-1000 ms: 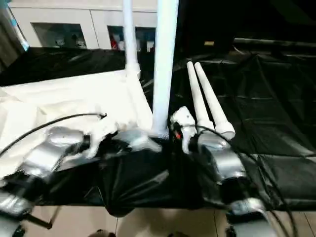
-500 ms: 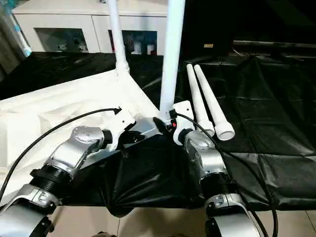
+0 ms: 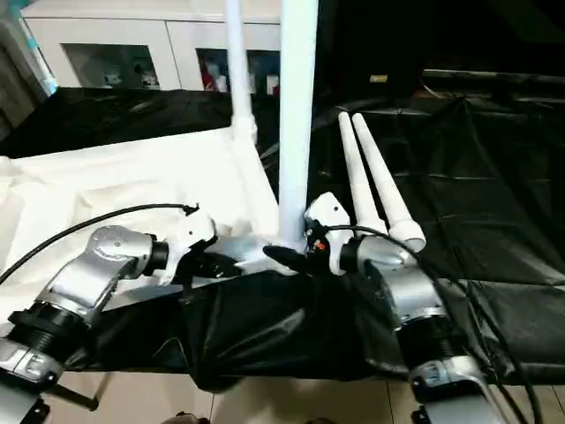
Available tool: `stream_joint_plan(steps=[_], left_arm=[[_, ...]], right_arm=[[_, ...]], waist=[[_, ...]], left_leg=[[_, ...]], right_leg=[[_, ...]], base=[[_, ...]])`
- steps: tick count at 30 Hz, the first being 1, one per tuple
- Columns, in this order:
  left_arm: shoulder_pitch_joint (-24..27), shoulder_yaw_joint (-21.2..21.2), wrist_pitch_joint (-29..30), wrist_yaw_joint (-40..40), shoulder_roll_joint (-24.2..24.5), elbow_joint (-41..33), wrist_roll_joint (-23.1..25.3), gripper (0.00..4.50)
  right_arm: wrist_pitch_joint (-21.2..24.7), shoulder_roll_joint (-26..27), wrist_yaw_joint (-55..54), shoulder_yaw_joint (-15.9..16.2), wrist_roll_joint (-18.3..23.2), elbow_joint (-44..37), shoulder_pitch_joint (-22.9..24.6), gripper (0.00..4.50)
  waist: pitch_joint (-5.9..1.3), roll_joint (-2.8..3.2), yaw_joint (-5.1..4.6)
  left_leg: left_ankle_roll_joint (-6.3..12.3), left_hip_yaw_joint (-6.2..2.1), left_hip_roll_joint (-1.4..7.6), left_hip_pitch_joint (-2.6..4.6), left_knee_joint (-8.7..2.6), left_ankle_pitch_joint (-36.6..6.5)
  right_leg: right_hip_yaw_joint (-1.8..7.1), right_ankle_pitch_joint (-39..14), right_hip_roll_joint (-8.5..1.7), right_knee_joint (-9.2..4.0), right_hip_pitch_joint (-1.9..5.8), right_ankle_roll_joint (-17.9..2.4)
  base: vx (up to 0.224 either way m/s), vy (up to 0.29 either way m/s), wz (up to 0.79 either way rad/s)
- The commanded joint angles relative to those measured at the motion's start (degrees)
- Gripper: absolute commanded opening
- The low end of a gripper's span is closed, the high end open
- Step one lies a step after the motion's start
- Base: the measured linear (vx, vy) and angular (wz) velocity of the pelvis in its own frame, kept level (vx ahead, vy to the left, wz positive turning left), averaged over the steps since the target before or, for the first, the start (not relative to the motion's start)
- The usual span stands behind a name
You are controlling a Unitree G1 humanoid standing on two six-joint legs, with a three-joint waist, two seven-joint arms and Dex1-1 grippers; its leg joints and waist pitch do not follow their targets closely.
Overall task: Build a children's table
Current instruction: Rotate leg to tighten
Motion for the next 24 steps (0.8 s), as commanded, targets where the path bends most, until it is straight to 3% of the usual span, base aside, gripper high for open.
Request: stream_joint_plan(steps=[1,12,13,16,17,18,20,21,22,24], left_arm=[[0.15,-0.83,-0.9,-2.94,0.76,-2.11,-1.23,0.0],[-0.18,-0.55,-1.6,-3.11,0.88,-1.36,-1.14,0.0],[-0.52,-0.46,-1.63,-0.37,0.23,-0.69,-0.1,0.0],[-0.93,-0.32,-1.49,1.54,-0.35,0.03,0.6,0.0],[-1.56,-0.02,-1.02,3.79,-1.2,1.09,1.26,0.0],[-2.53,0.63,-0.59,7.17,-2.72,2.7,1.89,0.0],[-4.23,1.68,0.4,12.5,-5.56,5.21,2.61,0.0],[-5.19,1.89,0.82,15.49,-7.3,6.53,3.21,0.0],[-5.95,2.09,1.4,17.86,-8.82,7.54,3.53,0.0],[-7.29,2.36,2.33,22.19,-11.96,9.21,3.87,0.0]], right_arm=[[-0.71,-1.17,2.42,1.03,0.62,-1.62,0.81,3.52],[1.67,-0.8,5.07,1.66,1.73,-2.91,1.69,2.82],[1.41,1.1,0.43,-0.02,1.88,-1.77,1.89,2.79],[1.96,2.37,-2.37,-1.02,2.05,-1.18,1.98,2.78],[2.4,3.6,-5.68,-1.76,1.58,-0.3,1.98,2.78],[1.81,5.31,-10.27,-2.48,0.51,1.01,2.15,2.77],[2.57,8.38,-16.72,-3.78,-0.21,2.9,2.54,2.77],[2.58,10.37,-21.62,-4.52,-1.03,4.62,2.47,2.77],[2.77,11.93,-25.31,-5.02,-1.58,6.08,2.25,2.77],[2.75,15.03,-32.83,-6.0,-2.72,9.15,1.45,2.76]], waist=[[-4.13,-0.33,-0.01],[-4.29,-0.5,0.1],[-4.24,-0.48,0.09],[-4.15,-0.52,-0.07],[-4.09,-0.83,-0.25],[-4.07,-0.59,-0.23],[-4.01,-0.73,-0.25],[-3.96,-0.8,-0.33],[-3.91,-0.53,-0.32],[-3.87,-0.64,-0.54]], left_leg=[[4.6,0.14,1.02,0.56,-3.56,-10.97],[4.77,0.12,1.0,0.47,-3.47,-9.4],[4.63,0.13,1.0,0.47,-3.5,-9.55],[4.05,0.08,0.93,0.41,-3.62,-10.06],[3.69,0.16,0.9,0.52,-3.66,-10.65],[3.06,0.11,0.86,0.67,-3.66,-10.88],[2.21,0.16,0.73,0.87,-3.71,-11.72],[1.97,0.07,0.75,0.64,-3.81,-11.39],[1.86,0.09,0.66,0.69,-3.82,-11.77],[0.95,0.01,0.5,1.01,-3.96,-13.81]], right_leg=[[2.44,-9.84,-3.54,-3.98,3.18,-13.57],[2.41,-8.21,-3.48,-3.75,3.23,-13.75],[2.43,-8.6,-3.53,-3.82,3.16,-13.66],[2.44,-10.08,-3.57,-3.95,3.19,-13.11],[2.47,-11.51,-3.55,-4.19,3.05,-12.71],[2.47,-12.67,-3.59,-4.27,2.93,-12.43],[2.49,-15.34,-3.66,-4.67,2.83,-11.52],[2.49,-15.81,-3.69,-4.64,2.99,-11.12],[2.45,-16.37,-3.64,-4.78,2.83,-10.85],[2.29,-20.61,-3.72,-5.2,2.7,-9.55]], base=[[0.0,0.0,0.0],[0.0,0.0,0.0],[0.0,0.0,0.0],[0.0,0.0,0.0],[0.0,0.0,0.0],[0.0,0.0,0.0],[0.0,0.0,0.0],[0.0,0.0,0.0],[0.0,0.0,0.0],[0.0,0.0,0.0]])
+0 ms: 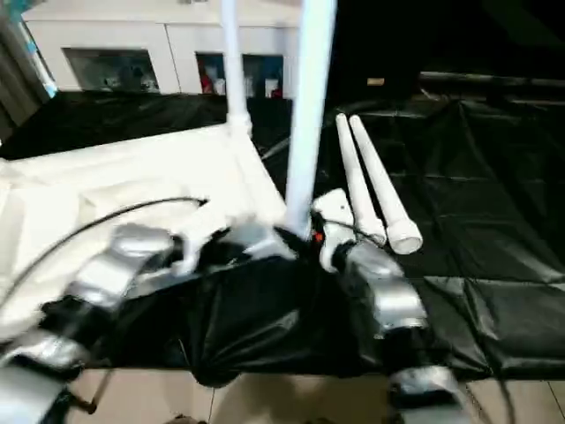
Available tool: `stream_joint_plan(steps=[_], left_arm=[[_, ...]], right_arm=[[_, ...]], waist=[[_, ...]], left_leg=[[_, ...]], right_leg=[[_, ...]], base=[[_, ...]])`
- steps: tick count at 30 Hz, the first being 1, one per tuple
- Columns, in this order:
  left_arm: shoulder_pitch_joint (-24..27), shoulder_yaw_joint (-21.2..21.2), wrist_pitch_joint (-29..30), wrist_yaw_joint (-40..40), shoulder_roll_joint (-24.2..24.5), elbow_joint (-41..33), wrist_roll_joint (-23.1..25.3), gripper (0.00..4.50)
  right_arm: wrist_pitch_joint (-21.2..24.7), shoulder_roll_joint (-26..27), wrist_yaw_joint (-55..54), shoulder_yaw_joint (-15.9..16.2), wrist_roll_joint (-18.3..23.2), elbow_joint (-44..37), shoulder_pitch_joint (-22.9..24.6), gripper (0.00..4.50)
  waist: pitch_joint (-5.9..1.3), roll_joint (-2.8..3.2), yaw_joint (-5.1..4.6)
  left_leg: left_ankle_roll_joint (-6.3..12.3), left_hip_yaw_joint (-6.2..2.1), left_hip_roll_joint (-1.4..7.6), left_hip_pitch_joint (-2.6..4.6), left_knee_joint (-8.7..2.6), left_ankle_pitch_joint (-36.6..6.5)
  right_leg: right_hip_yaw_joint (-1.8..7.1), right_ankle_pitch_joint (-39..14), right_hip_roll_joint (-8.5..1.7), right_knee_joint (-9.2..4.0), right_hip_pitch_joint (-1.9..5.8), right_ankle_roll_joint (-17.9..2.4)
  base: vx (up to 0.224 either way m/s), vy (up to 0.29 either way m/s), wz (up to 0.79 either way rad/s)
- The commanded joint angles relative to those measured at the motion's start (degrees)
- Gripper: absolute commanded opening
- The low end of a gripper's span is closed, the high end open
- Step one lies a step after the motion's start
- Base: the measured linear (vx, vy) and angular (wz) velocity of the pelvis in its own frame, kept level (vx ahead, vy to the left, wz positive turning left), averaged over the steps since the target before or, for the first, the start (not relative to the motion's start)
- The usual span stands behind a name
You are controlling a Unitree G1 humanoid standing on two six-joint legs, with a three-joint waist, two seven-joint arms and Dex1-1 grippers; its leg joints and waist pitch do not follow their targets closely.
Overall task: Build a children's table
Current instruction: Rotate leg to tighten
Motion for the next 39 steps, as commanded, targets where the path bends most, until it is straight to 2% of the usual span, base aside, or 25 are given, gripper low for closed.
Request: stream_joint_plan(steps=[1,2,5,7,8,10,11,12,13,16,21,23,24,26,28,29,31,32,35,37,39], left_arm=[[-2.11,1.52,0.54,6.37,-2.86,0.96,-0.16,0.0],[-2.35,1.52,0.63,6.98,-3.81,1.18,-0.29,0.0],[-2.47,1.1,0.15,6.58,-5.49,1.19,-0.47,0.0],[-2.31,0.86,-0.08,5.82,-5.7,0.92,-0.48,0.0],[-1.86,0.62,0.07,4.55,-5.45,0.17,-0.72,0.0],[-1.31,0.35,0.34,2.93,-4.77,-0.53,-0.93,0.0],[-0.51,-0.25,-0.04,0.71,-3.3,-1.3,-1.11,0.0],[-0.23,-0.45,-0.17,-0.03,-2.76,-1.57,-1.18,0.0],[-0.19,-0.47,-0.19,-0.15,-2.68,-1.62,-1.2,0.0],[2.23,-1.48,-2.51,-7.42,1.47,-4.48,-2.56,0.0],[4.2,-2.17,-2.69,-14.26,5.65,-7.48,-3.56,0.0],[4.66,-2.38,-2.25,-16.48,7.0,-8.38,-4.02,0.0],[5.2,-2.59,-1.58,-19.2,8.84,-9.54,-4.66,0.0],[5.45,-2.54,-1.42,-20.33,9.82,-10.04,-4.9,0.0],[5.62,-2.35,-1.77,-21.96,11.21,-10.01,-4.99,0.0],[5.6,-2.28,-1.9,-22.07,11.4,-9.91,-4.94,0.0],[5.53,-2.0,-2.11,-22.23,11.76,-9.64,-4.82,0.0],[5.48,-1.94,-2.19,-22.17,11.92,-9.54,-4.84,0.0],[5.41,-1.88,-2.23,-21.59,11.77,-9.5,-4.77,0.0],[5.31,-1.77,-2.16,-20.73,11.36,-9.35,-4.74,0.0],[4.57,-1.05,-1.24,-16.86,9.7,-8.16,-4.17,0.0]], right_arm=[[2.35,3.41,-5.17,1.44,-0.56,4.72,0.95,2.76],[2.04,4.41,-6.22,1.23,-0.5,5.36,0.51,2.76],[1.04,6.01,-5.94,1.26,-0.22,5.79,-0.66,2.76],[0.99,6.11,-4.16,1.08,0.51,5.14,-0.98,3.32],[1.44,5.52,-1.67,1.14,1.26,4.02,-1.1,3.46],[1.61,4.26,0.81,1.7,1.09,2.75,-1.15,3.49],[1.0,1.97,3.58,2.67,0.51,1.22,-1.14,3.56],[0.86,1.16,4.61,2.91,0.53,0.7,-1.11,3.81],[0.88,1.04,4.84,2.97,0.56,0.61,-1.09,3.81],[1.17,-5.68,16.76,6.38,1.38,-3.74,0.53,3.81],[1.66,-10.21,24.8,7.19,1.88,-6.71,1.78,3.81],[2.01,-11.08,26.3,7.21,2.2,-7.38,1.94,3.81],[2.67,-12.15,28.09,7.29,2.87,-8.2,2.05,3.81],[2.95,-12.82,29.03,7.54,3.4,-8.65,2.12,3.81],[3.09,-13.26,30.03,7.73,3.69,-8.95,2.16,3.81],[3.12,-13.29,30.12,7.75,3.7,-8.99,2.18,3.56],[3.51,-13.26,30.75,7.9,3.68,-9.42,2.4,3.47],[3.74,-13.15,31.11,8.1,3.67,-9.7,2.6,3.47],[4.09,-12.84,31.02,8.37,3.71,-10.04,2.97,3.02],[4.32,-12.44,30.26,8.31,3.83,-10.0,3.17,2.95],[4.78,-10.25,24.02,6.57,3.02,-7.81,2.69,2.81]], waist=[[-3.77,-0.44,-0.14],[-3.72,0.04,-0.08],[-3.77,-0.22,-0.2],[-3.79,-0.14,-0.18],[-3.9,0.07,-0.23],[-4.01,-0.02,-0.15],[-4.05,-0.07,-0.07],[-4.25,0.02,-0.02],[-4.26,0.03,-0.01],[-4.46,-0.11,0.15],[-4.66,-0.08,0.23],[-4.51,-0.13,0.18],[-4.48,0.05,0.34],[-4.34,-0.12,0.39],[-4.3,-0.01,0.51],[-4.19,-0.1,0.46],[-4.19,-0.12,0.35],[-4.16,-0.15,0.32],[-4.29,-0.25,0.29],[-4.37,-0.22,0.33],[-4.28,-0.21,0.24]], left_leg=[[0.99,-0.11,0.65,0.61,-4.02,-13.94],[1.08,-0.16,0.58,0.57,-4.08,-14.52],[1.5,-0.17,0.53,0.51,-4.16,-15.92],[1.84,-0.18,0.62,0.46,-4.19,-15.84],[1.96,-0.17,0.63,0.47,-4.19,-15.97],[2.38,-0.18,0.63,0.25,-4.13,-15.12],[2.67,-0.18,0.67,0.18,-4.11,-14.44],[2.98,-0.16,0.73,0.11,-3.96,-13.33],[3.14,-0.12,0.74,0.13,-3.93,-12.94],[4.44,-0.1,0.78,-0.16,-3.67,-10.78],[5.85,0.0,0.99,-0.06,-3.4,-8.41],[5.93,0.1,1.1,-0.02,-3.54,-9.29],[5.6,0.15,1.17,0.22,-3.49,-10.08],[5.19,0.22,1.27,0.31,-3.66,-10.7],[4.6,0.22,1.23,0.35,-3.66,-11.41],[4.17,0.13,1.16,0.25,-3.8,-11.99],[3.73,0.14,1.13,0.3,-3.8,-12.43],[3.64,0.1,1.13,0.25,-3.82,-12.2],[3.9,0.12,1.07,0.15,-3.7,-10.6],[4.19,0.12,1.05,0.1,-3.62,-9.73],[4.06,0.15,1.02,0.12,-3.64,-10.01]], right_leg=[[2.31,-20.58,-3.38,-5.26,2.45,-9.61],[2.26,-20.7,-3.38,-5.39,2.42,-9.36],[2.23,-20.88,-3.34,-5.55,2.44,-8.96],[2.26,-20.36,-3.35,-5.56,2.42,-8.9],[2.25,-19.46,-3.25,-5.54,2.48,-9.08],[2.28,-17.32,-3.28,-5.26,2.73,-9.68],[2.25,-16.03,-3.25,-5.16,2.81,-10.07],[2.29,-13.8,-3.31,-4.87,2.96,-10.76],[2.28,-13.05,-3.3,-4.83,2.9,-11.05],[2.26,-8.42,-3.27,-4.32,3.32,-12.31],[2.25,-3.51,-3.18,-3.53,3.32,-14.67],[2.25,-4.75,-3.22,-3.63,3.24,-14.91],[2.25,-6.11,-3.29,-3.78,3.06,-14.87],[2.29,-7.36,-3.16,-3.87,2.86,-14.73],[2.35,-8.53,-3.29,-3.87,2.84,-14.47],[2.28,-9.87,-3.28,-3.98,2.9,-13.97],[2.36,-10.95,-3.38,-4.11,2.88,-13.47],[2.38,-10.96,-3.37,-4.13,2.89,-13.27],[2.41,-9.06,-3.34,-3.89,2.96,-13.41],[2.41,-7.81,-3.34,-3.78,3.02,-13.66],[2.37,-8.32,-3.32,-3.84,2.91,-13.66]], base=[[0.0,0.0,0.0],[0.0,0.0,0.0],[0.0,0.0,0.0],[0.0,0.0,0.0],[0.0,0.0,0.0],[0.0,0.0,0.0],[0.0,0.0,0.0],[0.0,0.0,0.0],[0.0,0.0,0.0],[0.0,0.0,0.0],[0.0,0.0,0.0],[0.0,0.0,0.0],[0.0,0.0,0.0],[0.0,0.0,0.0],[0.0,0.0,0.0],[0.0,0.0,0.0],[0.0,0.0,0.0],[0.0,0.0,0.0],[0.0,0.0,0.0],[0.0,0.0,0.0],[0.0,0.0,0.0]])
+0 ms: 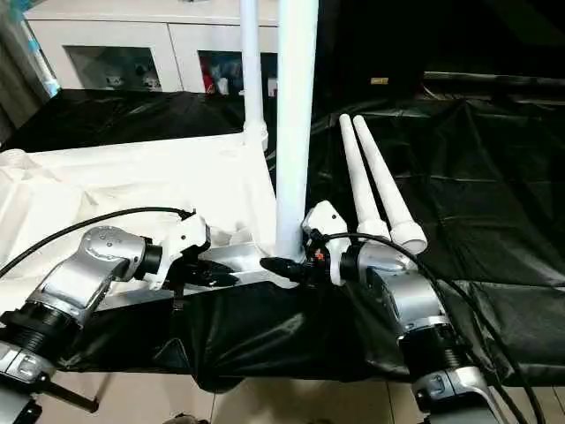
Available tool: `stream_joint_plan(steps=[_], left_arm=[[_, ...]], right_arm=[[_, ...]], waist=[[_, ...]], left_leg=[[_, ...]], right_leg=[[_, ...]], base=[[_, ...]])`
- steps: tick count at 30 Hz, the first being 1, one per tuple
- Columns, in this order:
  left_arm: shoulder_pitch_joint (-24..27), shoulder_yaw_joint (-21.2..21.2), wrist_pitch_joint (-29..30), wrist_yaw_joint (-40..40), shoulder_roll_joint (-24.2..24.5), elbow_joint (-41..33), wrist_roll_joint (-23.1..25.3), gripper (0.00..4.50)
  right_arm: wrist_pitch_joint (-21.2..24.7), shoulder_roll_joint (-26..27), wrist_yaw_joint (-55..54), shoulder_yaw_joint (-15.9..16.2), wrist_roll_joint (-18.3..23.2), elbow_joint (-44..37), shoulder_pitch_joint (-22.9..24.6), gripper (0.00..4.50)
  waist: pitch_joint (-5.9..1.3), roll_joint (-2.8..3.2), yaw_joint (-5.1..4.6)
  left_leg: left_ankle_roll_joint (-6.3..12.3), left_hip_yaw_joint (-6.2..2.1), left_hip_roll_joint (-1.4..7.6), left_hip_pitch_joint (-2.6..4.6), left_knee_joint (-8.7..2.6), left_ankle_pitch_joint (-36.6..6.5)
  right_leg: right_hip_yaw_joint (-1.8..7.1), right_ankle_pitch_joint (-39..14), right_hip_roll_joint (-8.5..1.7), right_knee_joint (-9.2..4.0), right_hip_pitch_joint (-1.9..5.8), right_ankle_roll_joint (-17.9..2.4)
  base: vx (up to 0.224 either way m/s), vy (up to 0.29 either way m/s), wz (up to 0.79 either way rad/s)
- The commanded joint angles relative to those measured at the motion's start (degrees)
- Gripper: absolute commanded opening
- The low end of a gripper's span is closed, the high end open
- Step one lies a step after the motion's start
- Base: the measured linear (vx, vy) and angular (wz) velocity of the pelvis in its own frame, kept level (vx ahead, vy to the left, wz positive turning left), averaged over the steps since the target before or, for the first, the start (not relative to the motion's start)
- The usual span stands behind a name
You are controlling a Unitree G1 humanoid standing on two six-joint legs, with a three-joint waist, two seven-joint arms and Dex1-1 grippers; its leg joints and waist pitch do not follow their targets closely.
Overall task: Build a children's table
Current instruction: Rotate leg to tighten
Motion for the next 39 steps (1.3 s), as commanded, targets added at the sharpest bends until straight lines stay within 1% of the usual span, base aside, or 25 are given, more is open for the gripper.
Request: stream_joint_plan(steps=[1,4,5,6,7,8,10,13,14,15,16,18,19,20,22,24,25,26,27,30,32,36,37,38,39], left_arm=[[-1.02,0.5,0.7,2.55,-1.29,0.3,0.39,0.0],[-2.97,2.23,1.87,9.53,-4.94,3.23,0.96,0.0],[-3.81,2.48,1.87,12.36,-6.37,4.5,1.64,0.0],[-4.4,2.66,1.96,14.59,-7.39,5.42,2.2,0.0],[-5.03,2.85,2.14,16.77,-8.62,6.35,2.59,0.0],[-5.72,3.09,2.53,19.23,-10.33,7.26,2.84,0.0],[-6.97,3.15,3.07,23.44,-14.03,8.78,2.92,0.0],[-7.21,2.53,2.77,23.97,-15.57,8.95,3.09,0.0],[-7.17,2.31,2.67,23.75,-15.87,8.88,3.21,0.0],[-7.04,1.94,2.41,23.16,-16.05,8.7,3.36,0.0],[-6.85,1.62,2.17,22.47,-15.89,8.51,3.48,0.0],[-6.33,1.12,1.25,20.72,-15.19,7.87,3.41,0.0],[-6.05,0.84,0.55,19.67,-14.79,7.62,3.4,0.0],[-5.05,0.31,-0.08,16.94,-13.53,6.27,3.02,0.0],[-3.22,-0.25,-0.08,12.31,-10.85,3.67,2.08,0.0],[-1.88,-0.39,-0.51,8.57,-8.3,1.84,1.07,0.0],[-1.88,-0.39,-0.51,8.57,-8.3,1.84,1.07,0.0],[-1.42,-0.42,-0.66,7.12,-7.12,1.24,0.82,0.0],[-1.26,-0.44,-0.8,6.62,-6.7,1.06,0.76,0.0],[-0.31,0.28,-2.0,3.62,-3.52,0.14,0.29,0.0],[0.1,0.62,-1.62,2.35,-2.43,-0.49,-0.17,0.0],[0.99,1.05,-1.5,0.17,-0.31,-1.55,-0.49,0.0],[1.06,1.09,-1.59,-0.01,-0.12,-1.52,-0.46,0.0],[1.11,1.12,-1.68,-0.09,0.01,-1.5,-0.42,0.0],[1.12,1.11,-1.72,-0.14,0.07,-1.49,-0.45,0.0]], right_arm=[[0.86,1.48,-5.22,-1.88,-0.67,1.28,0.02,2.77],[0.4,5.35,-16.64,-4.79,-2.28,5.63,-0.81,2.74],[0.67,7.09,-21.02,-5.92,-2.55,6.96,-0.89,2.74],[0.81,8.29,-24.17,-6.64,-2.8,7.81,-0.93,2.74],[1.13,9.65,-27.54,-7.46,-2.86,8.59,-0.91,2.74],[1.13,11.4,-30.73,-8.05,-2.83,9.31,-0.73,2.73],[0.72,14.73,-36.04,-7.49,-3.79,10.59,-0.62,2.73],[0.16,16.2,-36.39,-6.46,-4.51,11.19,-1.07,2.73],[-0.36,16.52,-35.58,-6.0,-4.66,11.26,-1.25,2.73],[-1.05,16.87,-33.61,-5.7,-4.14,10.92,-1.35,3.08],[-1.05,16.96,-31.83,-5.79,-3.38,10.3,-1.36,3.29],[-0.79,16.45,-29.74,-5.69,-2.75,9.45,-1.36,3.48],[-0.6,16.15,-28.85,-5.61,-2.42,8.94,-1.37,3.52],[-0.95,14.8,-27.17,-4.9,-2.68,8.03,-1.18,3.63],[-1.49,11.53,-22.1,-3.66,-2.37,5.85,-0.62,3.63],[-1.56,8.0,-16.17,-2.55,-1.6,3.56,-0.07,3.63],[-1.56,8.0,-16.17,-2.55,-1.6,3.56,-0.07,3.63],[-1.38,6.58,-13.61,-2.44,-1.13,2.65,0.17,3.63],[-1.32,6.08,-12.74,-2.44,-0.96,2.34,0.25,3.63],[-0.94,1.91,-4.91,-2.39,0.64,-0.22,0.75,3.63],[-0.64,0.69,-2.57,-2.4,1.18,-1.14,0.9,3.63],[-0.99,-1.76,1.33,-1.23,1.57,-2.21,1.05,3.63],[-1.11,-1.93,1.59,-1.06,1.54,-2.17,1.02,3.35],[-1.19,-1.98,1.67,-1.0,1.54,-2.16,1.01,3.35],[-1.18,-2.01,1.75,-0.99,1.57,-2.16,1.0,3.26]], waist=[[-4.06,-0.35,-0.14],[-3.94,-0.54,-0.42],[-3.85,-0.44,-0.42],[-3.88,-0.52,-0.45],[-3.92,-0.67,-0.38],[-3.81,-0.51,-0.46],[-3.76,-0.51,-0.28],[-3.65,-0.53,-0.31],[-3.72,0.3,-0.18],[-3.73,-0.16,-0.38],[-3.77,-0.2,-0.37],[-3.81,-0.16,-0.31],[-3.81,-0.21,-0.34],[-3.91,-0.07,-0.3],[-3.99,-0.17,-0.35],[-4.12,-0.1,-0.44],[-4.23,-0.1,-0.35],[-4.44,-0.2,-0.37],[-4.33,-0.1,-0.4],[-4.35,-0.1,-0.26],[-4.29,-0.01,-0.23],[-4.09,-0.05,-0.22],[-4.1,-0.04,-0.2],[-4.08,-0.22,-0.21],[-4.12,-0.14,-0.2]], left_leg=[[3.68,0.07,0.99,0.44,-3.7,-10.02],[2.32,0.08,0.89,0.55,-3.84,-11.16],[1.92,0.07,0.84,0.73,-3.9,-11.7],[1.44,0.0,0.72,0.7,-3.91,-12.01],[1.54,0.0,0.72,0.78,-3.91,-12.11],[1.69,0.07,0.71,0.7,-3.93,-12.09],[1.05,0.05,0.7,1.07,-4.04,-13.4],[1.27,-0.05,0.64,0.85,-4.18,-13.98],[1.29,-0.2,0.66,0.87,-4.2,-14.34],[1.45,-0.13,0.69,0.72,-4.25,-14.74],[1.51,-0.15,0.67,0.71,-4.25,-14.7],[1.9,-0.14,0.65,0.71,-4.22,-14.67],[2.17,-0.14,0.63,0.49,-4.21,-14.14],[2.4,-0.25,0.73,0.55,-4.23,-13.94],[2.61,-0.25,0.77,0.37,-4.18,-13.23],[3.54,-0.12,0.86,0.34,-3.99,-11.71],[3.75,-0.14,0.87,0.27,-3.92,-11.23],[4.32,-0.12,0.91,0.29,-3.78,-9.47],[4.94,-0.02,0.89,0.2,-3.68,-8.61],[5.36,0.02,1.02,0.37,-3.61,-9.19],[5.58,0.06,1.11,0.29,-3.61,-8.99],[4.71,0.07,1.13,0.47,-3.74,-10.87],[4.51,0.06,1.12,0.49,-3.74,-11.04],[4.3,0.12,1.05,0.52,-3.71,-11.24],[4.24,0.1,1.08,0.54,-3.72,-11.08]], right_leg=[[2.47,-8.53,-3.14,-3.84,3.01,-13.77],[2.47,-11.94,-3.15,-4.23,2.98,-12.95],[2.53,-13.42,-3.22,-4.48,2.74,-12.33],[2.47,-14.74,-3.28,-4.56,2.86,-11.68],[2.47,-15.3,-3.25,-4.68,2.92,-11.12],[2.54,-15.46,-3.26,-4.77,2.75,-11.06],[2.49,-18.29,-3.3,-5.19,2.52,-10.03],[2.43,-19.25,-3.26,-5.33,2.61,-9.36],[2.45,-18.86,-3.27,-5.23,2.61,-9.24],[2.42,-17.8,-3.16,-5.31,2.65,-9.31],[2.43,-17.36,-3.13,-5.22,2.73,-9.41],[2.42,-16.56,-3.15,-5.17,2.79,-9.82],[2.41,-15.88,-3.19,-5.09,2.96,-9.92],[2.4,-15.73,-3.32,-5.1,2.99,-10.07],[2.4,-14.23,-3.26,-4.84,3.19,-10.41],[2.45,-10.64,-3.16,-4.49,3.17,-11.66],[2.45,-9.44,-3.2,-4.33,3.32,-11.99],[2.45,-6.47,-3.08,-3.9,3.39,-12.84],[2.47,-4.65,-3.04,-3.72,3.31,-13.6],[2.38,-4.27,-2.96,-3.66,3.38,-14.34],[2.39,-3.93,-3.02,-3.58,3.36,-14.54],[2.4,-7.7,-3.14,-3.91,3.18,-14.36],[2.4,-8.16,-3.14,-3.92,3.18,-14.29],[2.46,-8.97,-3.15,-4.0,3.15,-14.02],[2.49,-8.94,-3.17,-3.97,3.14,-13.99]], base=[[0.0,0.0,0.0],[0.0,0.0,0.0],[0.0,0.0,0.0],[0.0,0.0,0.0],[0.0,0.0,0.0],[0.0,0.0,0.0],[0.0,0.0,0.0],[0.0,0.0,0.0],[0.0,0.0,0.0],[0.0,0.0,0.0],[0.0,0.0,0.0],[0.0,0.0,0.0],[0.0,0.0,0.0],[0.0,0.0,0.0],[0.0,0.0,0.0],[0.0,0.0,0.0],[0.0,0.0,0.0],[0.0,0.0,0.0],[0.0,0.0,0.0],[0.0,0.0,0.0],[0.0,0.0,0.0],[0.0,0.0,0.0],[0.0,0.0,0.0],[0.0,0.0,0.0],[0.0,0.0,0.0]])
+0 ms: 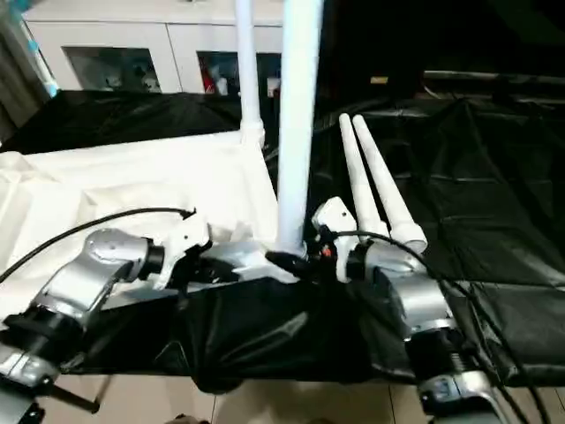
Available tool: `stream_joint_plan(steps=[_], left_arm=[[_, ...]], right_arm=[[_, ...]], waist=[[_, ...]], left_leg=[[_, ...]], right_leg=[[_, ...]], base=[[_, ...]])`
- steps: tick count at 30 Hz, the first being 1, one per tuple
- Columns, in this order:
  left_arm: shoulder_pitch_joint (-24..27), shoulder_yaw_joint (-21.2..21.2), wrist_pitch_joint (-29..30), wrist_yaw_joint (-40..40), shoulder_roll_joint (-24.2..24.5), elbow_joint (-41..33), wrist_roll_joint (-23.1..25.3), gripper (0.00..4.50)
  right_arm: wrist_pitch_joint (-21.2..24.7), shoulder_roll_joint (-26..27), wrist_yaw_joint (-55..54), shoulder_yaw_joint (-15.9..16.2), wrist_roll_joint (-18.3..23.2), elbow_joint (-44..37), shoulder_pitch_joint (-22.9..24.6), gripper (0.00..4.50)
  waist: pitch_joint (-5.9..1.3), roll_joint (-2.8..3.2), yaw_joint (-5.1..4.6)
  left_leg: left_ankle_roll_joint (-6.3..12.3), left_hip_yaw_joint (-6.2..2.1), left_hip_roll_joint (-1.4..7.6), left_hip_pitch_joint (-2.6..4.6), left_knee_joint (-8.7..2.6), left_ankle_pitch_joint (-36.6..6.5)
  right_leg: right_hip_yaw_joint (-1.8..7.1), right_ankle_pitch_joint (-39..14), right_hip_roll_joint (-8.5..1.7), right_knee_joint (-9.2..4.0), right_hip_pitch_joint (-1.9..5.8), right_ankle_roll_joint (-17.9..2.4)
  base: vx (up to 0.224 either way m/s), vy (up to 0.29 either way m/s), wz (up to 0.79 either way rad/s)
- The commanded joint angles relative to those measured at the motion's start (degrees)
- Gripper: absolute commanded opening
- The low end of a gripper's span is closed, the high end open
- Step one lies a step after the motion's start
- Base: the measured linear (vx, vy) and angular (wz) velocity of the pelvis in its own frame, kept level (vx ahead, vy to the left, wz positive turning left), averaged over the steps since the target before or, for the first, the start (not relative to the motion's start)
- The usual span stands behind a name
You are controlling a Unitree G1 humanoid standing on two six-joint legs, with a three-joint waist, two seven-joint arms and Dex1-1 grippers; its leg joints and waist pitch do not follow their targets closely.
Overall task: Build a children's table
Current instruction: Rotate leg to tighten
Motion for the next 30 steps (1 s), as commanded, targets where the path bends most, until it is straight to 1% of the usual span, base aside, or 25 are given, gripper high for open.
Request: stream_joint_plan(steps=[1,2,3,7,8,9,11,12,13,14,15,16,17,18,19,20,21,22,23,24,25,26,27,29,30], left_arm=[[0.23,0.42,-0.39,-1.05,0.24,-1.2,-0.54,0.0],[0.27,0.39,-0.42,-1.02,0.29,-1.25,-0.6,0.0],[0.26,0.43,-0.44,-0.81,0.18,-1.26,-0.6,0.0],[-0.31,0.69,-0.02,1.98,-1.04,-0.41,-0.17,0.0],[-1.33,1.33,0.61,5.61,-2.55,1.21,0.61,0.0],[-1.36,1.36,0.63,5.74,-2.61,1.26,0.63,0.0],[-3.18,2.44,1.21,11.53,-5.13,3.88,1.53,0.0],[-3.9,2.85,1.48,13.75,-6.12,4.84,1.86,0.0],[-5.25,3.63,2.16,17.84,-8.01,6.59,2.34,0.0],[-6.14,4.17,2.69,20.55,-9.27,7.73,2.63,0.0],[-7.5,4.85,3.34,24.22,-11.33,9.35,2.82,0.0],[-7.86,5.04,3.47,25.24,-12.0,9.73,2.83,0.0],[-8.82,5.56,3.82,27.98,-13.79,10.74,2.87,0.0],[-9.62,5.92,4.22,30.19,-15.67,11.42,2.77,0.0],[-10.13,6.06,4.41,31.55,-17.19,11.79,2.66,0.0],[-10.34,6.07,4.38,32.25,-18.29,11.88,2.54,0.0],[-10.47,6.1,4.26,32.54,-18.9,12.05,2.56,0.0],[-10.38,5.68,3.94,32.09,-19.56,11.92,2.58,0.0],[-10.06,4.73,3.03,31.07,-20.09,11.74,2.81,0.0],[-9.8,4.29,2.81,30.22,-19.97,11.52,2.84,0.0],[-9.44,3.71,2.53,29.0,-19.73,11.25,2.87,0.0],[-9.09,3.36,2.11,27.84,-19.19,10.97,2.92,0.0],[-8.89,3.19,1.85,27.14,-18.82,10.8,2.93,0.0],[-8.56,2.98,1.76,26.17,-18.05,10.5,2.97,0.0],[-7.82,2.52,1.34,23.94,-16.28,9.84,2.97,0.0]], right_arm=[[0.07,-0.52,0.55,0.57,0.33,-1.27,0.13,3.26],[0.15,-0.32,0.86,0.55,0.54,-1.28,0.24,3.2],[0.13,-0.2,1.04,0.67,0.55,-1.36,0.42,2.96],[0.61,0.73,0.05,1.14,0.3,-1.62,1.25,2.77],[1.38,2.06,-3.3,0.8,-0.36,-0.8,1.41,2.69],[1.41,2.11,-3.42,0.79,-0.38,-0.77,1.41,2.66],[1.13,4.95,-11.71,-0.75,-2.58,2.54,0.78,2.64],[1.01,6.09,-15.07,-1.51,-3.33,3.95,0.45,2.63],[1.51,7.9,-20.13,-2.81,-3.9,6.0,-0.04,2.62],[1.88,9.02,-23.18,-3.63,-4.1,7.21,-0.33,2.62],[2.44,10.96,-28.43,-5.22,-4.11,9.2,-0.85,2.62],[2.54,11.5,-29.77,-5.6,-4.06,9.71,-1.0,2.62],[2.81,12.96,-33.37,-6.62,-3.94,11.06,-1.42,2.62],[2.99,14.41,-36.89,-7.57,-3.8,12.34,-1.87,2.62],[3.15,15.51,-39.36,-8.19,-3.74,13.32,-2.28,2.62],[3.12,16.17,-40.51,-8.37,-3.81,13.87,-2.6,2.62],[3.02,16.59,-41.13,-8.51,-4.03,14.21,-2.82,2.62],[2.39,17.03,-40.85,-8.33,-4.17,14.36,-3.11,2.62],[1.15,17.55,-40.08,-7.91,-4.65,14.41,-3.52,2.62],[0.76,17.69,-39.0,-8.04,-4.14,14.04,-3.58,2.62],[0.24,17.88,-37.41,-8.3,-3.32,13.46,-3.65,2.97],[0.22,17.6,-36.17,-8.36,-2.79,12.89,-3.71,2.97],[0.26,17.39,-35.47,-8.39,-2.5,12.55,-3.75,3.32],[0.0,16.64,-34.57,-7.69,-2.77,12.1,-3.77,3.36],[-0.68,15.04,-32.38,-6.28,-3.37,11.16,-3.64,3.36]], waist=[[-4.0,-0.37,-0.03],[-3.98,-0.44,-0.03],[-4.06,-0.5,-0.03],[-4.1,-0.49,-0.02],[-4.08,-0.52,-0.06],[-3.99,-0.49,-0.03],[-3.85,-0.55,-0.02],[-3.71,-0.68,-0.22],[-3.7,-0.62,-0.29],[-3.7,-0.62,-0.29],[-3.64,-0.73,-0.34],[-3.61,-0.74,-0.34],[-3.62,-0.71,-0.27],[-3.6,-0.69,-0.14],[-3.69,-0.58,-0.1],[-3.73,-0.64,-0.05],[-3.85,-0.79,-0.01],[-3.88,-0.74,0.04],[-4.03,-0.29,0.01],[-4.1,-0.46,0.02],[-4.14,-0.44,0.06],[-4.21,-0.36,0.08],[-4.18,-0.35,0.01],[-4.15,-0.32,-0.02],[-4.25,-0.05,0.02]], left_leg=[[4.06,0.04,1.08,0.48,-3.61,-10.72],[4.08,0.04,1.08,0.49,-3.62,-10.63],[4.2,0.04,1.06,0.46,-3.57,-9.95],[4.43,0.05,1.05,0.42,-3.51,-9.28],[4.44,0.11,1.05,0.47,-3.5,-9.44],[4.24,0.1,1.04,0.47,-3.53,-9.66],[3.23,0.08,0.97,0.74,-3.66,-11.26],[2.5,0.11,0.84,0.68,-3.75,-11.97],[1.83,0.11,0.75,0.75,-3.78,-12.47],[1.83,0.11,0.75,0.75,-3.78,-12.47],[1.08,-0.02,0.66,0.89,-3.88,-13.28],[1.04,0.02,0.61,0.93,-3.89,-13.48],[0.93,0.11,0.67,1.15,-3.87,-13.75],[0.92,0.03,0.65,1.29,-3.88,-14.18],[1.0,0.02,0.6,1.05,-3.85,-13.84],[1.18,0.0,0.59,0.97,-3.9,-13.29],[1.58,-0.02,0.49,0.63,-3.84,-12.52],[1.83,-0.01,0.53,0.61,-3.83,-12.17],[2.2,-0.02,0.53,0.55,-3.76,-11.77],[2.67,-0.01,0.44,0.39,-3.71,-11.17],[2.96,0.0,0.44,0.34,-3.66,-11.0],[3.33,0.01,0.47,0.36,-3.62,-10.85],[3.54,0.01,0.46,0.26,-3.64,-10.71],[3.71,0.0,0.49,0.34,-3.67,-11.21],[3.76,-0.04,0.57,0.41,-3.68,-11.39]], right_leg=[[2.44,-8.43,-3.11,-3.91,3.16,-14.16],[2.44,-8.36,-3.11,-3.93,3.14,-14.15],[2.43,-7.47,-3.07,-3.81,3.19,-14.22],[2.43,-6.59,-3.07,-3.72,3.22,-14.36],[2.46,-7.03,-3.1,-3.82,3.14,-14.35],[2.46,-7.61,-3.11,-3.9,3.07,-14.26],[2.44,-11.36,-3.15,-4.32,2.95,-13.35],[2.44,-13.63,-3.16,-4.55,2.9,-12.62],[2.48,-16.06,-3.25,-4.74,2.72,-11.78],[2.48,-16.06,-3.25,-4.74,2.72,-11.78],[2.4,-18.95,-3.27,-5.07,2.7,-10.64],[2.38,-19.92,-3.26,-5.32,2.66,-10.19],[2.5,-20.18,-3.19,-5.45,2.36,-9.8],[2.44,-20.69,-3.24,-5.53,2.28,-9.69],[2.43,-20.19,-3.28,-5.52,2.51,-9.63],[2.43,-19.29,-3.25,-5.46,2.52,-9.6],[2.36,-18.12,-3.19,-5.32,2.85,-9.48],[2.39,-17.42,-3.21,-5.28,2.82,-9.5],[2.36,-15.7,-3.15,-5.22,2.84,-9.74],[2.32,-14.36,-3.13,-5.05,3.0,-10.0],[2.33,-13.98,-3.17,-5.01,3.04,-10.07],[2.31,-13.62,-3.17,-4.95,3.03,-10.27],[2.27,-13.42,-3.14,-4.94,3.1,-10.42],[2.21,-14.0,-3.15,-5.0,3.08,-10.53],[2.2,-13.97,-3.19,-5.05,3.06,-10.6]], base=[[0.0,0.0,0.0],[0.0,0.0,0.0],[0.0,0.0,0.0],[0.0,0.0,0.0],[0.0,0.0,0.0],[0.0,0.0,0.0],[0.0,0.0,0.0],[0.0,0.0,0.0],[0.0,0.0,0.0],[0.0,0.0,0.0],[0.0,0.0,0.0],[0.0,0.0,0.0],[0.0,0.0,0.0],[0.0,0.0,0.0],[0.0,0.0,0.0],[0.0,0.0,0.0],[0.0,0.0,0.0],[0.0,0.0,0.0],[0.0,0.0,0.0],[0.0,0.0,0.0],[0.0,0.0,0.0],[0.0,0.0,0.0],[0.0,0.0,0.0],[0.0,0.0,0.0],[0.0,0.0,0.0]])
